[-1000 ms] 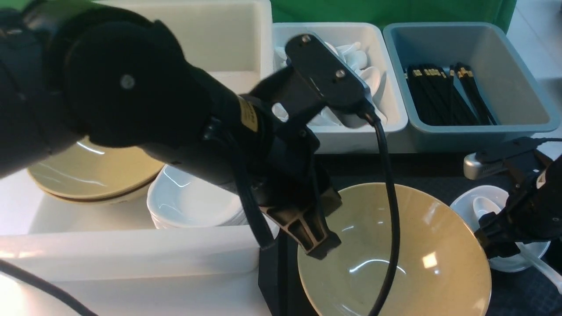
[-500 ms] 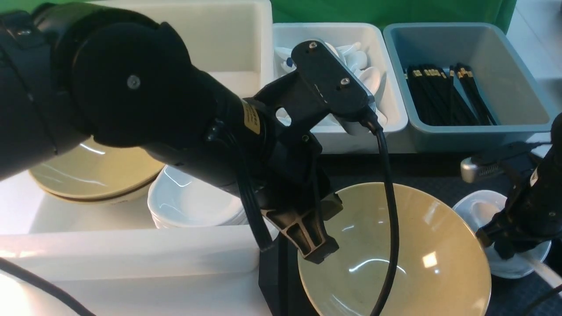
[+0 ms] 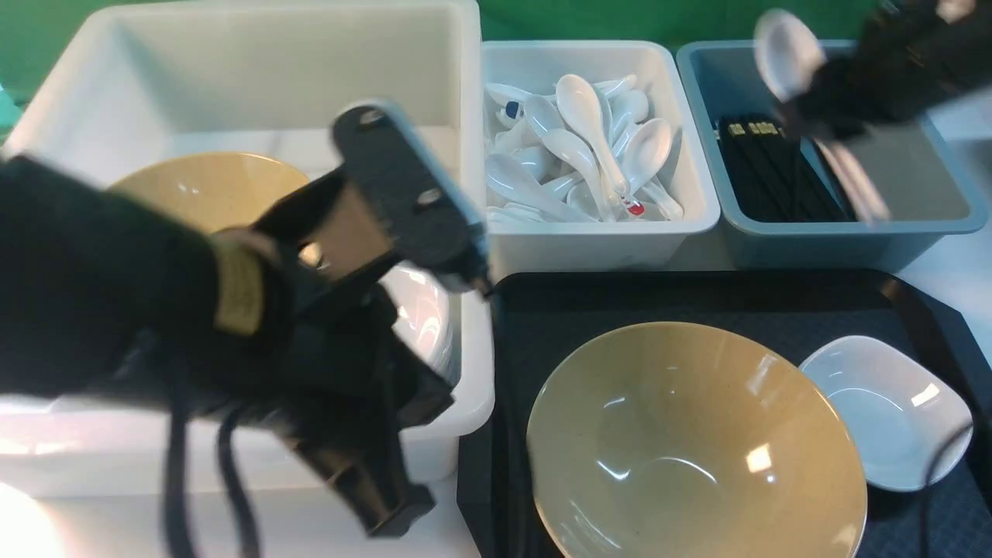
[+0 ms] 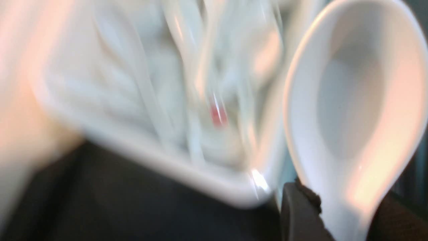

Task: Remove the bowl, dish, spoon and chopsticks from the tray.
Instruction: Use the right arm to put the soup spoon into the small storage box in the middle, then use the left arm to grab the yellow noodle bowl on the left

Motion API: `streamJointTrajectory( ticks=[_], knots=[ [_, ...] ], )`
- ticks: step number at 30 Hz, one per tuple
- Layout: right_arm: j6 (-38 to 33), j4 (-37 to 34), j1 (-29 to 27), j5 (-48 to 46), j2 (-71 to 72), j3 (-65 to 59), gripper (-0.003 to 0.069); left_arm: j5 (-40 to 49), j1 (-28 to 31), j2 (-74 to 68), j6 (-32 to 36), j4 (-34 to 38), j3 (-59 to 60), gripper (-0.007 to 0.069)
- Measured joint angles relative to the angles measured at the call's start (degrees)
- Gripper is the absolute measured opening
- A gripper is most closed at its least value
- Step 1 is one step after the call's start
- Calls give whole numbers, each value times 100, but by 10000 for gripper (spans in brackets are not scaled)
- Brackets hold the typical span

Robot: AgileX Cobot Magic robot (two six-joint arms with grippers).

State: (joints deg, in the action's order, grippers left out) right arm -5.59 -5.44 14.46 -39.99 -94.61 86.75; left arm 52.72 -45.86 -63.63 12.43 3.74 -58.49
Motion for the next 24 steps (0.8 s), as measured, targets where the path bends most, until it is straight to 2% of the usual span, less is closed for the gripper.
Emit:
streamJointTrajectory(
  ticks=[4,8,10,14,17,18,21,24],
  knots=[
    [297,-329,181,878,-1165,1010,248,-248,0,313,-400,130,305,-15],
    [357,-430,269,856,-2231,1983,248,-272,0,376,-628,254,364,-15],
    [410,-522,276,493,-2740,2545,265,-272,0,395,-724,281,384,-15],
    [514,-560,263,-564,-3225,3431,421,-265,0,401,-742,281,390,-15],
    [69,-533,236,-1440,-3128,3908,547,-56,0,279,-742,216,171,-15],
    [-72,-500,235,-1635,-3031,3973,569,28,0,198,-742,161,-9,-15],
    [-362,-296,235,-2286,-2485,4024,605,415,0,-326,-675,-89,-754,-15],
    [-464,21,231,-2553,-1788,3753,594,766,0,-978,-494,-237,-1592,-15]
  ],
)
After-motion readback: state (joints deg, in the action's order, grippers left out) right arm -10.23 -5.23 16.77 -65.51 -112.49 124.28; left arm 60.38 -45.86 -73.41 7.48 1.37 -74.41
